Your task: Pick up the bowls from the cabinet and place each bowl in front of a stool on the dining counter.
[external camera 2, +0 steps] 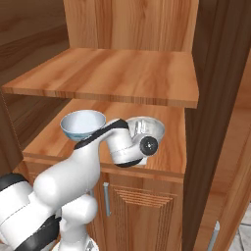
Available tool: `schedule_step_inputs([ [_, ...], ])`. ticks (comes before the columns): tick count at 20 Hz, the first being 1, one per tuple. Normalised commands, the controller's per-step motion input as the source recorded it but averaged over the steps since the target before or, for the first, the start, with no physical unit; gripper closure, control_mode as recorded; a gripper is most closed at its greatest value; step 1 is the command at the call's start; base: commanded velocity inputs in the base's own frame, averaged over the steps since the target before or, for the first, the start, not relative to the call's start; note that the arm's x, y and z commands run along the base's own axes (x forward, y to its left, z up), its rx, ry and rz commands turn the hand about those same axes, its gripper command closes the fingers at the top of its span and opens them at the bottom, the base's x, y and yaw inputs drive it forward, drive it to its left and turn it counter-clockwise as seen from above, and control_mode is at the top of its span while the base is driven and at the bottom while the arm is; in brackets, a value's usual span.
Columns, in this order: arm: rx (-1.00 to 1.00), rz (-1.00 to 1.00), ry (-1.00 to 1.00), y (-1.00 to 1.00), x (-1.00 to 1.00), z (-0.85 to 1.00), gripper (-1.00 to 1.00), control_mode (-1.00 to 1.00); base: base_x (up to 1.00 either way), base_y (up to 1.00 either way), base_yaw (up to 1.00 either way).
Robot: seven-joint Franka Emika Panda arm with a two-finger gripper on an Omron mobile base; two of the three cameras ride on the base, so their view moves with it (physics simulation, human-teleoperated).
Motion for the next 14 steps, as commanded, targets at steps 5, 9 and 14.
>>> schedule_step_inputs([
  [5,0.0,0.0,0.0,0.0,0.0,0.0,1.0,-1.0,0.0,0.0,0.0],
  [9,0.0,0.0,0.0,0.0,-0.08,0.04,1.0,-1.0,0.0,0.0,0.0],
  [14,0.0,0.0,0.0,0.0,-0.4,0.17,1.0,-1.0,0.0,0.0,0.0],
])
